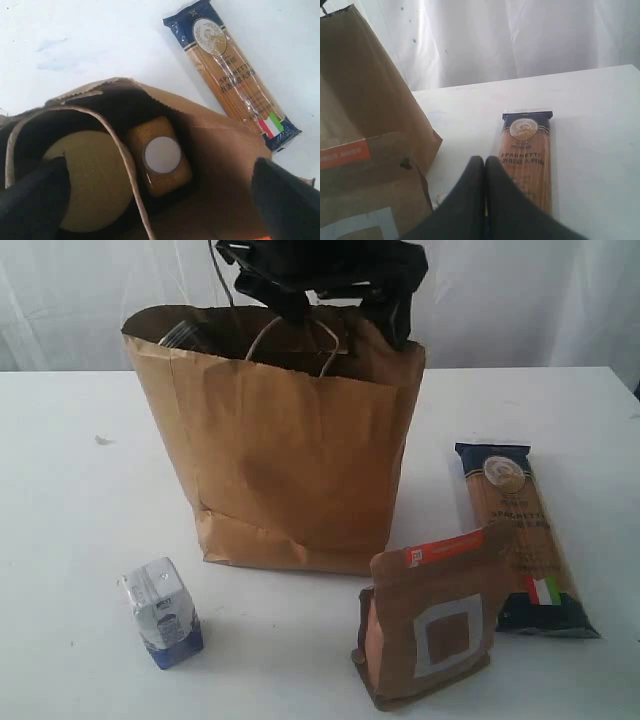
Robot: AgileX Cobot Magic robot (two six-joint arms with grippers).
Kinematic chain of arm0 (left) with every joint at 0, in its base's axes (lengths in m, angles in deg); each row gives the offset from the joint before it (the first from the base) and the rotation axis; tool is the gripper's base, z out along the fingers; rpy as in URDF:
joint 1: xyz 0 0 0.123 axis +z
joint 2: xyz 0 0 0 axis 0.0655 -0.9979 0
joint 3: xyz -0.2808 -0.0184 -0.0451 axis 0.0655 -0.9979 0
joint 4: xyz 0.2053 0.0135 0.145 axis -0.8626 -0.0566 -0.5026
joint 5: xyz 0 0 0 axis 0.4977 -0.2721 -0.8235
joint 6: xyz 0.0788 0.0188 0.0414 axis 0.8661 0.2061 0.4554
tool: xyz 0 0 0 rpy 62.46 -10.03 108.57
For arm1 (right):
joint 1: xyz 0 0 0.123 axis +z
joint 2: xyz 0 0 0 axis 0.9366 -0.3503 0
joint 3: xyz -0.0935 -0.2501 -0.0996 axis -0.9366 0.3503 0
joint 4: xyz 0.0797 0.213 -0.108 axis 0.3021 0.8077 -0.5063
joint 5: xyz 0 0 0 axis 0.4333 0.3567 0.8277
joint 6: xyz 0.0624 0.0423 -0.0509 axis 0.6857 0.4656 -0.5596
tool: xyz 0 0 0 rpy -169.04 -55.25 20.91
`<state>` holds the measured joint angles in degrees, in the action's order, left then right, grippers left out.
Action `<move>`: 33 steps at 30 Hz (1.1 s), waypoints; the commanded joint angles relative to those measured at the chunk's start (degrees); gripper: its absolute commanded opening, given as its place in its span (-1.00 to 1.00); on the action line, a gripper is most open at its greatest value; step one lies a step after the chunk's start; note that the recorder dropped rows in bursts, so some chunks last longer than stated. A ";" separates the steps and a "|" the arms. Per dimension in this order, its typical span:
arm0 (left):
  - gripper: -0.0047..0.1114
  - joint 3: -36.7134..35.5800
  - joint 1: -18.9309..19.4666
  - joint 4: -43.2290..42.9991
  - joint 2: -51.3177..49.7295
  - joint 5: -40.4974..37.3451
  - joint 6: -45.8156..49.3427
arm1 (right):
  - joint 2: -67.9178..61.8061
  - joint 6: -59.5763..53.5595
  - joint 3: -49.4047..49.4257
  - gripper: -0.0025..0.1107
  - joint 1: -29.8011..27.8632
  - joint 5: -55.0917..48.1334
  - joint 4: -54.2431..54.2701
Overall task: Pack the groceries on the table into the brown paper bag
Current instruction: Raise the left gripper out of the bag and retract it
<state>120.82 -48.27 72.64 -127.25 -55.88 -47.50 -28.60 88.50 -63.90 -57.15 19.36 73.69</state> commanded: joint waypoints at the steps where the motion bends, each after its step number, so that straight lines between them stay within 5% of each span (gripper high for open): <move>1: 0.69 0.27 -0.30 1.21 2.09 -5.09 -0.11 | 0.35 0.11 0.24 -0.96 -0.34 0.43 0.00; 15: -0.87 0.27 -1.93 5.28 6.06 -5.09 0.96 | 0.35 0.11 0.24 -0.96 -0.34 0.43 0.00; 33: -0.92 0.27 -2.68 5.64 10.76 -5.09 2.34 | 0.35 0.11 0.24 -0.96 -0.34 0.43 0.00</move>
<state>120.82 -50.00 78.54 -118.18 -55.88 -45.85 -28.60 88.50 -63.90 -57.15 19.36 73.69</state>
